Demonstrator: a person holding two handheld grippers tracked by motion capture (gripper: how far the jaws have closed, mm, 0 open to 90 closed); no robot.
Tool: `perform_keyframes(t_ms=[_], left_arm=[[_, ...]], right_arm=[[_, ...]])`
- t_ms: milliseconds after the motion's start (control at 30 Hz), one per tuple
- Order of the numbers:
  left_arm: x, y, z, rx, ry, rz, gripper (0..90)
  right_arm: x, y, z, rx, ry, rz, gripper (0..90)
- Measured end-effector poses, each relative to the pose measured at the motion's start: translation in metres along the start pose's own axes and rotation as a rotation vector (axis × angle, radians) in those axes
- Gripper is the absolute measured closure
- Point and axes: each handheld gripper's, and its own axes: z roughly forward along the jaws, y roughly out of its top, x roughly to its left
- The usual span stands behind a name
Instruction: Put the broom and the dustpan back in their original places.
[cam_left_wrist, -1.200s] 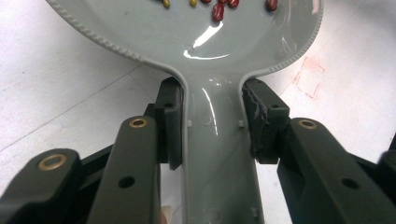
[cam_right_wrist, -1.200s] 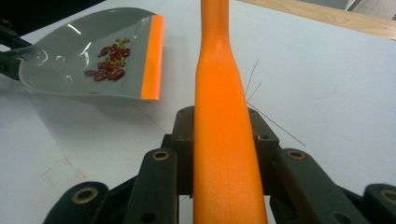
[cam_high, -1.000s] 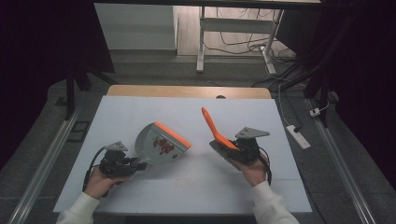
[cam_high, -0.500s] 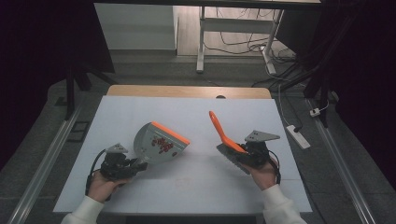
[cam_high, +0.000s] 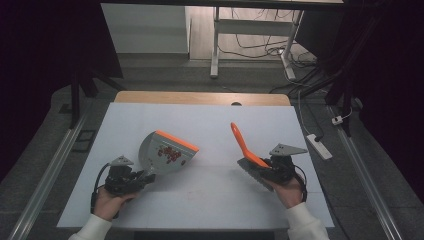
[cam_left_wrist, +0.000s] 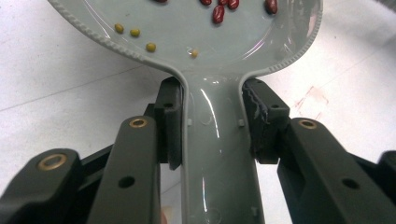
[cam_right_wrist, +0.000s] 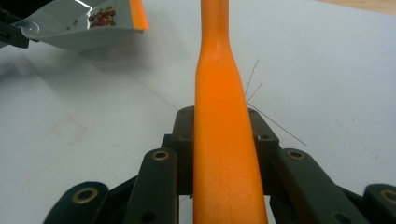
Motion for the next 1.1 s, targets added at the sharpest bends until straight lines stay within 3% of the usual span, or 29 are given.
perform_keyframes(t_ms=[400, 733, 1100], left_arm=[[0.000, -0.013, -0.001, -0.026, 0.073, -0.091, 60.9], [0.006, -0.020, -0.004, -0.043, 0.181, -0.202, 60.8], [0.008, -0.021, -0.002, -0.046, 0.240, -0.239, 60.8]], right_arm=[[0.002, -0.007, -0.002, 0.020, 0.015, 0.008, 69.4], [0.002, -0.014, -0.006, 0.037, 0.021, 0.026, 69.4], [-0.001, -0.019, -0.012, 0.044, 0.017, 0.047, 69.4]])
